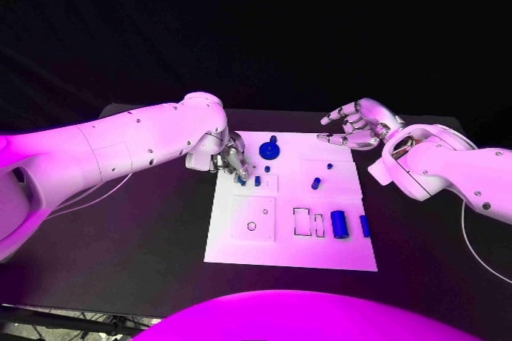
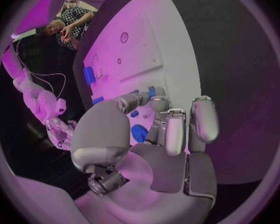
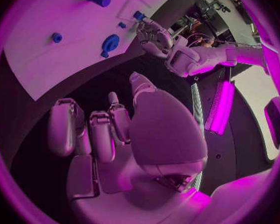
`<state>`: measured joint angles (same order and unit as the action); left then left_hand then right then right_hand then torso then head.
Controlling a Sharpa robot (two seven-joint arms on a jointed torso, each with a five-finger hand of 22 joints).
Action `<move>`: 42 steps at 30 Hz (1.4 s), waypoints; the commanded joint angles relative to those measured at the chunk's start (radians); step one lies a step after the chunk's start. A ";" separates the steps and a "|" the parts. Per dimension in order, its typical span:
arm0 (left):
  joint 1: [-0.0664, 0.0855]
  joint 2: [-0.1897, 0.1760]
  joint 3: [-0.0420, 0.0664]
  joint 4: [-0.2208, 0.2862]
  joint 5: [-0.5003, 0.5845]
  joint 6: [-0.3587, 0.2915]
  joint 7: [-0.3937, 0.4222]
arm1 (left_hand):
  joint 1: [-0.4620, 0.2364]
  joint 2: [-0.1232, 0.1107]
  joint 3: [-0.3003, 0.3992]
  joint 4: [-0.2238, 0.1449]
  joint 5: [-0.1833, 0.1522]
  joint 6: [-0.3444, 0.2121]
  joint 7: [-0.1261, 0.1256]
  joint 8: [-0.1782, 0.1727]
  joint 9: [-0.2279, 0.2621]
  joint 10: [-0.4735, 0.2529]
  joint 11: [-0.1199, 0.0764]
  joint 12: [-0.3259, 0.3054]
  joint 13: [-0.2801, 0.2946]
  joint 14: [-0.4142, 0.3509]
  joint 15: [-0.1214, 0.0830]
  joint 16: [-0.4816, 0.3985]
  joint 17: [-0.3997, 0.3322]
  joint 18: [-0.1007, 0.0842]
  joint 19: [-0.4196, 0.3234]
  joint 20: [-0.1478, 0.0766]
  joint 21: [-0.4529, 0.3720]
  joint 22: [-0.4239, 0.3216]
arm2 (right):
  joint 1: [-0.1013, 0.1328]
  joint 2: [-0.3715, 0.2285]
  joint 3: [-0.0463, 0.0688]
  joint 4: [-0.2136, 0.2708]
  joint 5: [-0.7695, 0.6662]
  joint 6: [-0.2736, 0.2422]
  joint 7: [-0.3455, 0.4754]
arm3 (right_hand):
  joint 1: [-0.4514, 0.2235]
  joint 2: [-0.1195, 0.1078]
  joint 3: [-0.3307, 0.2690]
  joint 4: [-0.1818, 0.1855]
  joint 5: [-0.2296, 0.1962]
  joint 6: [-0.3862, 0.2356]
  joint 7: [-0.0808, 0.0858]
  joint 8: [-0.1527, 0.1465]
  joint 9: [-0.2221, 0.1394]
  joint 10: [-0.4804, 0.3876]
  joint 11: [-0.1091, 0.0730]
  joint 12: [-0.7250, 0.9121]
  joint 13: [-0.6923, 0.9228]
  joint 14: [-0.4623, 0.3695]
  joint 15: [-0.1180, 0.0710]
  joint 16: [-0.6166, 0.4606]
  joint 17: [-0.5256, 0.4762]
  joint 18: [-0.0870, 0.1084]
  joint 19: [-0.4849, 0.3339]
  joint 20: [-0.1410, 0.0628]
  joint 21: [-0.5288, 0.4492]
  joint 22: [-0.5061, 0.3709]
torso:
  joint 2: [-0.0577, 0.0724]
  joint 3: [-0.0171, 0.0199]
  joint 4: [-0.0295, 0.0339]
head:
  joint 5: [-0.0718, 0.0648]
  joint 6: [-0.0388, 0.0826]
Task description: Assemble the parts on the task board
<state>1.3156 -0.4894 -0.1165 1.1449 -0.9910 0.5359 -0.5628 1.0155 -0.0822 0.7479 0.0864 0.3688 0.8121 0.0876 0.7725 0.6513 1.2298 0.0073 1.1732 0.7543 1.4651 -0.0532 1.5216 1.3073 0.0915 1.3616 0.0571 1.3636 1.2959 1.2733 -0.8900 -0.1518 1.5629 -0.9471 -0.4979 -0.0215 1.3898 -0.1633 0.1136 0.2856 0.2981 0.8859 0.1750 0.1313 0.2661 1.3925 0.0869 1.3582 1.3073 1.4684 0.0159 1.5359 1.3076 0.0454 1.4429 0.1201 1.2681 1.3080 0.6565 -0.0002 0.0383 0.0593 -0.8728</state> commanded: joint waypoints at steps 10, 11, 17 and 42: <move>-0.015 -0.005 -0.005 0.015 -0.013 -0.049 0.001 | -0.027 -0.007 0.193 -0.187 0.019 0.014 -0.009 0.009 0.008 0.016 -0.008 0.008 0.006 0.080 -0.005 0.003 0.171 -0.015 0.010 -0.005 0.009 0.005 | -0.001 -0.001 0.000 0.001 -0.008 0.011 0.008 | -0.006 -0.002 0.004 0.002 0.004 0.002 -0.004 0.008 -0.004 -0.005 -0.002 -0.002 0.047 0.080 -0.006 -0.005 0.167 0.019 -0.002 -0.007 -0.007 0.120 | 0.000 -0.0004 0.0005 | -0.002 0.000; -0.015 -0.006 -0.005 0.018 -0.011 -0.050 0.001 | -0.033 -0.009 0.190 -0.182 0.018 0.016 -0.011 0.010 0.009 0.017 -0.009 0.008 0.006 0.080 -0.006 0.003 0.171 -0.015 0.010 -0.006 0.009 0.005 | -0.001 -0.001 0.000 0.001 -0.008 0.011 0.008 | -0.006 -0.002 0.004 0.002 0.004 0.002 -0.004 0.008 -0.004 -0.005 -0.002 -0.002 0.047 0.080 -0.006 -0.005 0.167 0.019 -0.002 -0.007 -0.007 0.120 | 0.000 -0.0005 0.0005 | -0.002 0.000; -0.017 -0.010 -0.005 0.028 -0.004 -0.053 0.001 | -0.079 -0.031 0.148 -0.147 0.009 0.014 -0.021 0.013 0.016 0.026 -0.016 0.004 0.004 0.081 -0.011 0.004 0.172 -0.016 0.011 -0.009 0.006 0.004 | -0.001 -0.001 0.000 0.002 -0.008 0.011 0.008 | -0.006 -0.002 0.004 0.002 0.004 0.002 -0.004 0.008 -0.004 -0.005 -0.002 -0.002 0.047 0.080 -0.006 -0.005 0.167 0.019 -0.002 -0.007 -0.007 0.120 | 0.000 -0.0007 0.0010 | -0.002 0.000; -0.022 -0.017 -0.006 0.033 0.004 -0.039 0.000 | -0.173 -0.077 0.006 -0.042 -0.010 0.030 -0.028 -0.009 0.006 0.024 -0.021 0.001 0.003 0.080 -0.017 0.003 0.170 -0.016 0.014 -0.015 -0.004 -0.002 | -0.002 -0.003 0.000 0.002 -0.007 0.009 0.010 | -0.006 -0.002 0.004 0.002 0.004 0.002 -0.004 0.008 -0.004 -0.005 -0.002 -0.002 0.047 0.080 -0.006 -0.005 0.167 0.019 -0.002 -0.007 -0.007 0.120 | 0.000 -0.0001 -0.0002 | -0.004 0.000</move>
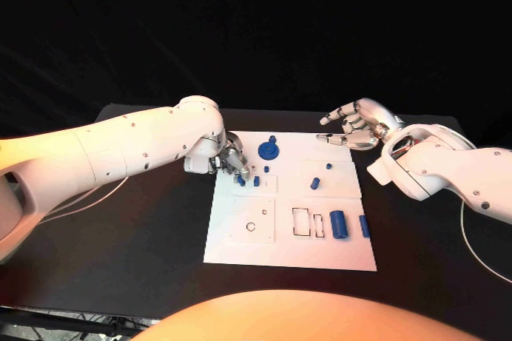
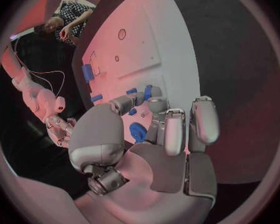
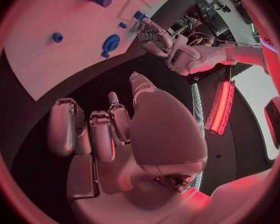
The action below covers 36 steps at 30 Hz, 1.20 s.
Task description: Assemble the parts on the task board
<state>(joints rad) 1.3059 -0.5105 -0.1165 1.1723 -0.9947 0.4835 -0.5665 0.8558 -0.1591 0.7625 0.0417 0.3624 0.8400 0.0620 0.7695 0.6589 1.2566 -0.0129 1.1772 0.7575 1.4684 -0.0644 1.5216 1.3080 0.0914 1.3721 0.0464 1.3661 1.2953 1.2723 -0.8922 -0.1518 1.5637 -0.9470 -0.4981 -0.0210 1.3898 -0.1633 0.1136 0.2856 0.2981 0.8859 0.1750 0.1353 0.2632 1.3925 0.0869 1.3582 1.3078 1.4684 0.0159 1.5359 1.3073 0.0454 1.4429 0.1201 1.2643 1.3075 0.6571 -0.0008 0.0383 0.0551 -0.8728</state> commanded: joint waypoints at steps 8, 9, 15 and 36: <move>-0.012 0.003 -0.006 0.006 0.008 0.025 0.002 | -0.023 -0.012 -0.072 0.035 -0.006 0.008 -0.001 -0.015 -0.006 -0.004 0.001 -0.003 0.001 0.077 -0.004 0.003 0.170 -0.016 0.004 -0.003 -0.008 -0.003 | -0.001 -0.001 0.000 0.002 -0.007 0.008 0.010 | -0.006 -0.003 0.004 0.002 0.004 0.001 -0.004 0.004 -0.002 -0.006 -0.001 -0.004 0.044 0.079 -0.006 -0.006 0.165 0.020 -0.002 -0.007 -0.005 0.120 | 0.000 0.0005 0.0000 | -0.001 0.000; -0.012 0.003 -0.006 0.006 0.008 0.027 0.002 | -0.023 -0.013 -0.078 0.038 -0.006 0.008 0.000 -0.016 -0.007 -0.005 0.002 -0.004 0.000 0.077 -0.004 0.003 0.169 -0.016 0.004 -0.003 -0.008 -0.004 | -0.001 -0.001 0.000 0.002 -0.007 0.008 0.010 | -0.006 -0.003 0.004 0.002 0.004 0.001 -0.004 0.004 -0.002 -0.006 -0.001 -0.004 0.044 0.079 -0.006 -0.006 0.165 0.020 -0.002 -0.007 -0.005 0.120 | 0.000 0.0004 -0.0001 | -0.001 0.000; -0.012 0.001 -0.007 0.006 0.007 0.041 0.001 | -0.022 -0.017 -0.111 0.053 -0.007 0.009 0.001 -0.021 -0.009 -0.008 0.003 -0.006 -0.003 0.076 -0.003 0.001 0.166 -0.016 0.003 -0.002 -0.011 -0.006 | -0.001 -0.002 0.000 0.003 -0.007 0.008 0.010 | -0.006 -0.003 0.004 0.002 0.004 0.001 -0.004 0.004 -0.002 -0.006 -0.001 -0.004 0.044 0.079 -0.006 -0.006 0.165 0.020 -0.002 -0.007 -0.005 0.120 | 0.000 0.0003 0.0001 | -0.002 0.000; -0.012 -0.009 -0.007 0.015 0.021 0.070 -0.002 | -0.004 -0.010 -0.246 0.140 -0.008 0.013 0.004 -0.048 -0.021 -0.008 0.005 -0.007 0.002 0.075 -0.001 0.000 0.165 -0.015 0.004 -0.001 -0.014 -0.008 | -0.001 -0.002 0.000 0.002 -0.007 0.006 0.010 | -0.007 -0.003 0.003 0.002 0.004 0.000 -0.003 0.004 -0.002 -0.007 -0.001 -0.004 0.044 0.079 -0.006 -0.006 0.165 0.020 -0.002 -0.007 -0.005 0.120 | 0.000 -0.0008 -0.0001 | -0.003 0.000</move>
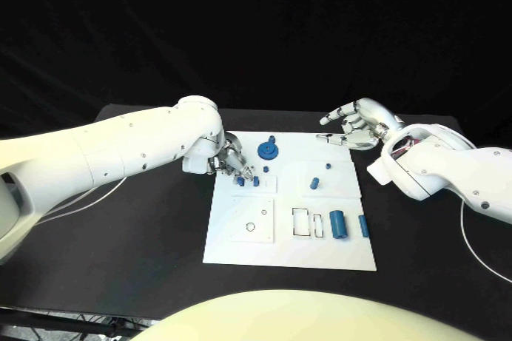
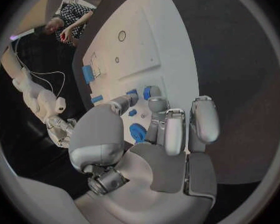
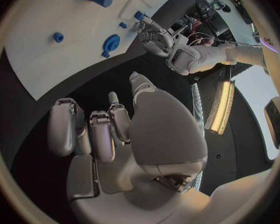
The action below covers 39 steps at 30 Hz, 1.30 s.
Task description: Assemble the parts on the task board
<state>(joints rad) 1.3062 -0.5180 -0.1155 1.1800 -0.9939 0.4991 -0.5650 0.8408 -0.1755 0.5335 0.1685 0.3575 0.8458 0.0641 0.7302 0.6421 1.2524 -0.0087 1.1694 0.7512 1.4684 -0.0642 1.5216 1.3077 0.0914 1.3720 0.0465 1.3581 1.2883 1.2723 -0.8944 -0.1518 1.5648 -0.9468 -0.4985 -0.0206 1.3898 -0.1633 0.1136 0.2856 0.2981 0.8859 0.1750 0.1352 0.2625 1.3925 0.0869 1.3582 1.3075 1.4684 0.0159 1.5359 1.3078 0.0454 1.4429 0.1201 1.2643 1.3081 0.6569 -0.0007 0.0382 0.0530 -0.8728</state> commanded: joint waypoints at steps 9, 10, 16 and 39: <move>-0.012 -0.011 -0.007 0.018 0.027 0.037 -0.004 | 0.037 0.040 -0.050 0.060 0.002 0.019 0.004 -0.047 -0.025 0.004 0.003 0.008 0.036 0.075 0.000 0.000 0.165 -0.015 0.003 0.000 -0.010 -0.004 | -0.001 0.000 0.000 0.001 -0.007 0.006 0.010 | -0.007 -0.003 0.003 0.002 0.004 0.000 -0.003 0.004 -0.001 -0.007 -0.001 -0.004 0.044 0.079 -0.006 -0.006 0.165 0.020 -0.002 -0.007 -0.005 0.120 | 0.000 -0.0008 0.0000 | -0.001 0.000; -0.012 -0.012 -0.007 0.019 0.026 0.034 -0.004 | 0.039 0.044 -0.053 0.065 0.003 0.021 0.004 -0.050 -0.026 0.003 0.004 0.007 0.035 0.075 0.000 0.000 0.164 -0.014 0.003 0.000 -0.010 -0.004 | -0.001 0.000 0.000 0.001 -0.007 0.006 0.010 | -0.007 -0.003 0.003 0.002 0.004 0.000 -0.003 0.004 -0.001 -0.007 -0.001 -0.004 0.044 0.079 -0.006 -0.006 0.165 0.020 -0.002 -0.007 -0.005 0.120 | 0.000 -0.0006 0.0002 | -0.001 0.000; -0.012 -0.017 -0.006 0.021 0.022 0.015 -0.003 | 0.045 0.050 -0.057 0.072 0.005 0.025 0.004 -0.057 -0.030 0.004 0.004 0.007 0.038 0.075 0.000 0.000 0.165 -0.015 0.004 0.000 -0.010 -0.004 | -0.001 0.000 0.000 0.000 -0.007 0.006 0.010 | -0.007 -0.003 0.003 0.002 0.004 0.000 -0.003 0.004 -0.001 -0.007 -0.001 -0.004 0.044 0.079 -0.006 -0.006 0.165 0.020 -0.002 -0.007 -0.005 0.120 | 0.000 -0.0005 0.0002 | -0.002 0.000; -0.012 -0.131 0.066 0.146 0.108 -0.330 0.085 | 0.126 0.020 -0.114 0.093 0.007 -0.015 0.021 -0.070 -0.020 -0.094 0.018 -0.103 -0.129 0.045 0.011 -0.054 0.072 0.010 -0.063 0.005 -0.097 -0.105 | -0.004 -0.001 0.000 -0.003 -0.005 0.003 0.014 | -0.007 -0.003 0.003 0.002 0.004 0.000 -0.003 0.004 -0.001 -0.007 -0.001 -0.004 0.044 0.079 -0.006 -0.006 0.165 0.020 -0.002 -0.007 -0.005 0.120 | 0.000 -0.0013 0.0000 | -0.014 0.000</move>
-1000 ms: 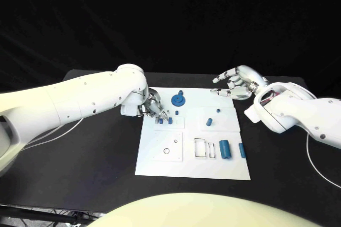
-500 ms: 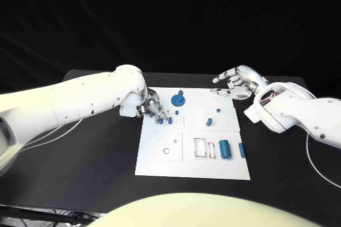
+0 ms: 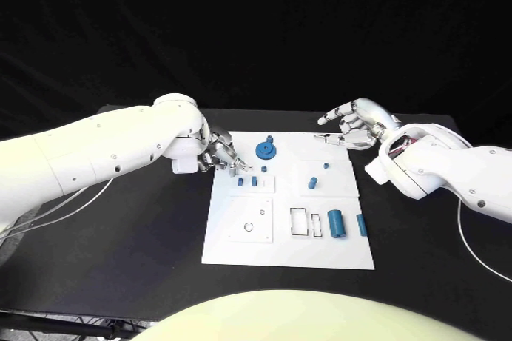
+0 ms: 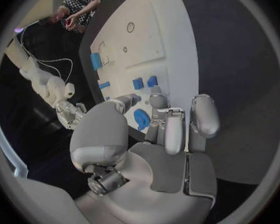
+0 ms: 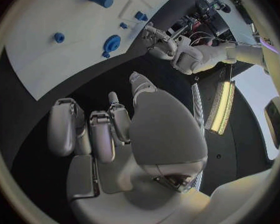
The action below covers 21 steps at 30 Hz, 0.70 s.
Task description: Assemble the parts on the task board
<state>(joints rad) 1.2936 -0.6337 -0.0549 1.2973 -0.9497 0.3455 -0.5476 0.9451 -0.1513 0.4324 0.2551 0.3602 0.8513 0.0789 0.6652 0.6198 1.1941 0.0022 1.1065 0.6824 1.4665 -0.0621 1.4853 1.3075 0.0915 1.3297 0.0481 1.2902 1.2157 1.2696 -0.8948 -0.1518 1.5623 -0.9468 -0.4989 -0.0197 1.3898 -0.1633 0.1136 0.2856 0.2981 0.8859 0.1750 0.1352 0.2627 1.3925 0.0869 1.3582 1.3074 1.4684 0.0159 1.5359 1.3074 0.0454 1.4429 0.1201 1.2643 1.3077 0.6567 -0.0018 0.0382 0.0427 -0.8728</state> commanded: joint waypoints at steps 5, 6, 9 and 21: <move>0.000 -0.050 0.014 0.086 0.077 -0.349 0.216 | 0.128 -0.026 -0.041 0.025 0.004 -0.117 0.049 -0.011 0.002 -0.165 0.043 -0.145 -0.169 -0.038 0.041 -0.165 -0.130 0.054 -0.156 0.025 -0.233 -0.249 | -0.002 0.000 0.000 -0.008 -0.003 -0.003 0.018 | -0.008 -0.003 0.003 0.002 0.004 0.000 -0.003 0.004 -0.002 -0.008 -0.001 -0.005 0.043 0.079 -0.006 -0.007 0.163 0.020 -0.003 -0.007 -0.008 0.119 | 0.000 -0.0002 0.0012 | -0.012 0.009; -0.002 -0.055 0.014 0.096 0.069 -0.386 0.256 | 0.150 -0.030 -0.040 0.018 0.007 -0.132 0.050 -0.015 -0.001 -0.175 0.047 -0.151 -0.173 -0.047 0.043 -0.180 -0.150 0.059 -0.169 0.028 -0.253 -0.270 | -0.002 0.000 0.000 -0.010 -0.002 -0.005 0.019 | -0.008 -0.003 0.003 0.002 0.004 0.000 -0.003 0.004 -0.002 -0.009 -0.001 -0.006 0.042 0.078 -0.006 -0.007 0.161 0.020 -0.004 -0.007 -0.010 0.118 | 0.000 -0.0004 0.0009 | -0.013 0.011; -0.015 -0.061 0.011 0.118 0.024 -0.478 0.370 | 0.294 -0.053 -0.020 -0.020 0.008 -0.192 0.075 -0.030 -0.026 -0.279 0.076 -0.217 -0.215 -0.143 0.067 -0.305 -0.309 0.090 -0.278 0.052 -0.424 -0.438 | -0.002 -0.001 0.000 -0.015 0.000 -0.010 0.023 | -0.008 -0.003 0.003 0.002 0.004 0.000 -0.003 0.004 -0.002 -0.010 -0.001 -0.008 0.040 0.078 -0.006 -0.008 0.159 0.022 -0.006 -0.007 -0.015 0.116 | -0.001 -0.0006 0.0012 | -0.016 0.016; -0.081 -0.008 -0.009 0.081 -0.325 -0.578 0.580 | 0.464 -0.084 0.058 -0.102 -0.008 -0.180 0.091 -0.059 -0.116 -0.402 0.100 -0.311 -0.312 -0.358 0.095 -0.456 -0.530 0.088 -0.355 0.077 -0.474 -0.455 | -0.002 0.002 0.000 -0.028 -0.004 -0.044 0.053 | 0.018 -0.007 0.033 0.001 0.011 0.013 -0.012 0.026 0.000 -0.215 -0.011 -0.292 -0.232 0.044 -0.014 -0.071 0.045 0.055 -0.086 -0.013 -0.199 0.036 | 0.002 0.0002 -0.0011 | -0.024 0.037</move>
<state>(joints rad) 1.2134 -0.6456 -0.0652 1.3843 -1.1266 -0.1770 -0.0684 1.4121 -0.2267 0.4927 0.1542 0.3558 0.6687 0.1698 0.6096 0.5065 0.7963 0.1004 0.7995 0.3725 1.1142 0.0328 1.0326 0.7807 0.1728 0.9800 0.1266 0.8167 0.7599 1.2680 -0.8941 -0.1518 1.5351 -0.9439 -0.5218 0.0011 1.3991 -0.1726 0.1445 0.2871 0.3043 0.8903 0.1604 0.1592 0.2624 1.1790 0.0833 1.0525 1.0624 1.4685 0.0085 1.4616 1.3075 0.0885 1.3540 0.1071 1.0572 1.3074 0.6577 -0.0027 0.0376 0.0191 -0.8374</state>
